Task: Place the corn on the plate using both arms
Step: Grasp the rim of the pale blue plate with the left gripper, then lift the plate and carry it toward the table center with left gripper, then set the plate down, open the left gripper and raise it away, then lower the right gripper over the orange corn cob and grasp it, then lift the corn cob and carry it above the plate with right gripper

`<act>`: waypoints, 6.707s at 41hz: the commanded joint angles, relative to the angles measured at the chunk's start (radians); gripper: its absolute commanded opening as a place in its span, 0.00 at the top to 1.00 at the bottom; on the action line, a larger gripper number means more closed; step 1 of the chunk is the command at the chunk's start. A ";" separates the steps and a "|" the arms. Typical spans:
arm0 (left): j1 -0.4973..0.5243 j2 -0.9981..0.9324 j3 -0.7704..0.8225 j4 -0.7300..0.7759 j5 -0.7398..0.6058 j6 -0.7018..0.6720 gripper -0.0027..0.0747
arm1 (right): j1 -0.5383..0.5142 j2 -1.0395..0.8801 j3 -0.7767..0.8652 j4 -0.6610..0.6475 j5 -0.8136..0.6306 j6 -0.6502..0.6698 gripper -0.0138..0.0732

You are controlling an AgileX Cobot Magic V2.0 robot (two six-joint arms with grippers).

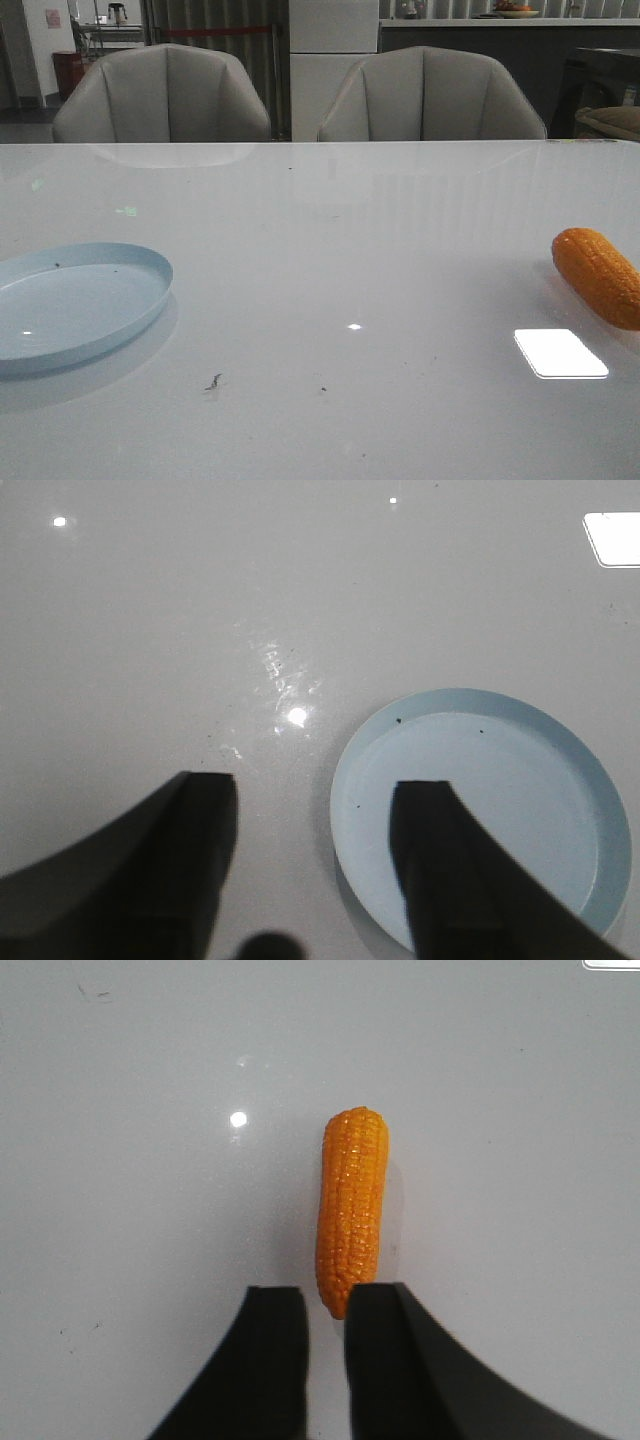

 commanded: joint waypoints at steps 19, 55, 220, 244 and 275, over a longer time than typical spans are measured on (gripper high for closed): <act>-0.001 0.202 -0.203 -0.043 0.102 -0.103 0.27 | -0.003 -0.009 -0.029 0.002 -0.055 -0.015 0.36; -0.001 0.888 -0.504 -0.030 0.291 -0.103 0.33 | -0.003 -0.009 -0.029 0.002 -0.055 -0.015 0.36; -0.418 -0.131 -0.374 0.492 0.599 -0.503 0.39 | -0.003 0.469 -0.409 -0.039 0.088 -0.015 0.15; -0.418 -0.136 -0.377 0.526 0.515 -0.517 0.39 | -0.003 0.812 -0.523 -0.093 0.158 -0.015 0.16; -0.418 -0.136 -0.377 0.529 0.507 -0.517 0.39 | 0.011 0.886 -0.711 -0.083 0.237 -0.018 0.45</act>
